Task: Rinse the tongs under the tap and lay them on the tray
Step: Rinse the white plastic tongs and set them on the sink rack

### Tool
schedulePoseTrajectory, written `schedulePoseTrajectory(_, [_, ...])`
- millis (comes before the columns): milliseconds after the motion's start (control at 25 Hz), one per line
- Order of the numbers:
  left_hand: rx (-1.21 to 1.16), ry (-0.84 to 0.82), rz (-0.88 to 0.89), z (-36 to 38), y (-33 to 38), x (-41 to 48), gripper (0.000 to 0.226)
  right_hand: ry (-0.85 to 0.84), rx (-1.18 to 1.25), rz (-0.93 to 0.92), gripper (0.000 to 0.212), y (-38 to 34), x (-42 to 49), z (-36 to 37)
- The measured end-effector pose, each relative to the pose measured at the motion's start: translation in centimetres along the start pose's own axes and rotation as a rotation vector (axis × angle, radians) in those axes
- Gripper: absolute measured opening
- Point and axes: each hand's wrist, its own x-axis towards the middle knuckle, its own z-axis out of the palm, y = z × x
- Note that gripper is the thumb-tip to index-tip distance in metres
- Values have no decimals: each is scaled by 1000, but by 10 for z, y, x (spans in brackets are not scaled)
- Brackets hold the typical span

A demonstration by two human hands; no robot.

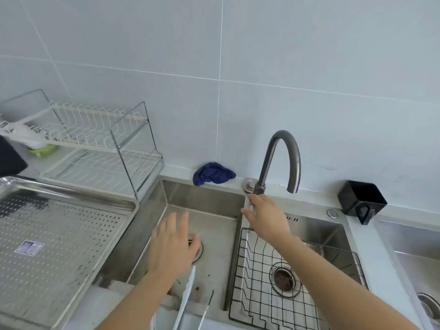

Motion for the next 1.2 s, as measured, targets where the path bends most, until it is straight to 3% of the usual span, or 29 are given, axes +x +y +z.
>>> schedulePoseTrajectory(160, [-77, -125, -74, 24, 4, -32, 30, -39, 136, 178, 42, 32, 25, 7])
schedulePoseTrajectory(360, [-229, -277, -266, 47, -9, -77, 31, 41, 282, 336, 48, 50, 53, 19])
schedulePoseTrajectory(520, [-224, -408, -277, 53, -11, -98, 28, 7, 267, 364, 49, 55, 67, 29])
schedulePoseTrajectory(640, [-186, -453, -290, 52, -7, -99, 28, 27, 248, 373, 37, 59, 75, 33])
schedulePoseTrajectory(920, [-164, -395, -203, 49, -4, -102, 27, 32, 231, 348, 19, 67, 83, 32])
schedulePoseTrajectory(1200, [-213, -315, -210, 26, 6, -81, 31, 30, 311, 362, 16, 70, 78, 29])
